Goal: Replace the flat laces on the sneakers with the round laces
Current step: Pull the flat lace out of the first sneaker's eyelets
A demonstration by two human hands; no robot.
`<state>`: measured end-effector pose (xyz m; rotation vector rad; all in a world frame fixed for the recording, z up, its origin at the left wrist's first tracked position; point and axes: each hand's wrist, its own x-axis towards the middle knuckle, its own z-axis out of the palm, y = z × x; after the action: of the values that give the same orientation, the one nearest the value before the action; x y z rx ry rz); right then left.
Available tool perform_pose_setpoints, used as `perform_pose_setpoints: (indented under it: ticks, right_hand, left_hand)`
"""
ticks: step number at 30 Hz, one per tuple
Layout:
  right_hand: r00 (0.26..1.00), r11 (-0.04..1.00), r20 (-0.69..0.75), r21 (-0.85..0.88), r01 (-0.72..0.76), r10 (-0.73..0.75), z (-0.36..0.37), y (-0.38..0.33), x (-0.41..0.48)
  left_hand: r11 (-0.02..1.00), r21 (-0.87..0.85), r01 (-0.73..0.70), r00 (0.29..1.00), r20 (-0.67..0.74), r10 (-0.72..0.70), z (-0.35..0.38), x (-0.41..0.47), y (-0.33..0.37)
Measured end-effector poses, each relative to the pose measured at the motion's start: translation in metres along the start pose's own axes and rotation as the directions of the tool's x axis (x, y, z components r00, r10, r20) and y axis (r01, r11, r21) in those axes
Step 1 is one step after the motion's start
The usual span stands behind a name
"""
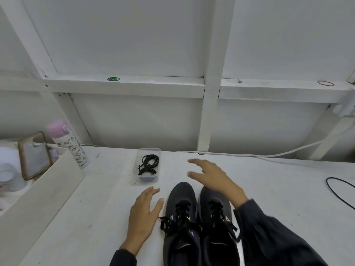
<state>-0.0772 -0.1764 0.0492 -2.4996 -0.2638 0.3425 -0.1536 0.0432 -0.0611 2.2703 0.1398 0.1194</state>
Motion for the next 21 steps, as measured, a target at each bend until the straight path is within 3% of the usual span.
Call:
perform_pose_setpoints:
  ticks: [3,5,8,17,21]
  right_hand:
    - [0.995,0.995,0.042,0.054,0.088,-0.091,0.017,-0.020,0.061]
    - [0.992,0.960,0.117,0.281,0.007,-0.042,0.030,-0.031,0.089]
    - [0.979,0.814,0.192,0.558,-0.163,0.065,0.052,-0.040,0.115]
    - [0.948,0.593,0.249,0.739,-0.318,0.198,0.095,-0.034,0.135]
    - [0.946,0.619,0.263,0.716,-0.323,0.189,0.078,-0.026,0.131]
  left_hand:
    - [0.977,0.201,-0.075,0.993,0.101,0.055,0.012,0.001,-0.043]
    - [0.947,0.280,-0.155,0.984,0.130,0.122,0.022,-0.003,-0.066]
    - [0.947,0.265,-0.179,0.983,0.072,0.166,0.030,-0.001,-0.080]
    - [0.958,0.250,-0.143,0.990,0.053,0.134,0.030,-0.001,-0.075]
    - [0.960,0.234,-0.155,0.988,0.024,0.153,0.030,-0.003,-0.074]
